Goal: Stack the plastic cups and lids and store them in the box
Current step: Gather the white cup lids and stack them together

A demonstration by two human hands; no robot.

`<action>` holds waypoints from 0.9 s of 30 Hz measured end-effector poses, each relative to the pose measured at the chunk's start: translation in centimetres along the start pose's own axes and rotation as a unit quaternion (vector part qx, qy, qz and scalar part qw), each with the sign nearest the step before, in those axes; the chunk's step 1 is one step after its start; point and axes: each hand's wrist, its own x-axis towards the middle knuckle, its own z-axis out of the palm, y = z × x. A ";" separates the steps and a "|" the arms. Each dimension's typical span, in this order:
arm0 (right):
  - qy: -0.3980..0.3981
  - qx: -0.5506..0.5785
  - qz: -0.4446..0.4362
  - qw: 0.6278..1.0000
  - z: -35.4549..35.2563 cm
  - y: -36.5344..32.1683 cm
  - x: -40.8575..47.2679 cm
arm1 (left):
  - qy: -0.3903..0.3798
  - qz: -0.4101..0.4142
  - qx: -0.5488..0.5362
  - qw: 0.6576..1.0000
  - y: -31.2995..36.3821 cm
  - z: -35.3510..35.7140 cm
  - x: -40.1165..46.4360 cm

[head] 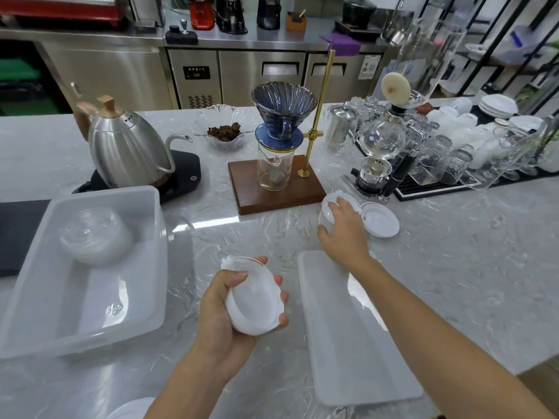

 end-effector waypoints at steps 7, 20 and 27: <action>0.008 -0.121 -0.024 0.992 0.9 1.3 1.8 | -0.004 -0.022 -0.003 1.000 -0.1 -0.3 0.1; 0.109 0.200 0.010 0.974 -2.0 -2.1 -2.3 | -0.005 -0.018 -0.047 0.999 0.4 -0.3 -0.4; -0.013 0.546 0.054 0.836 -5.2 -5.0 -8.5 | 0.021 -0.004 -0.091 0.996 0.3 -0.8 -0.7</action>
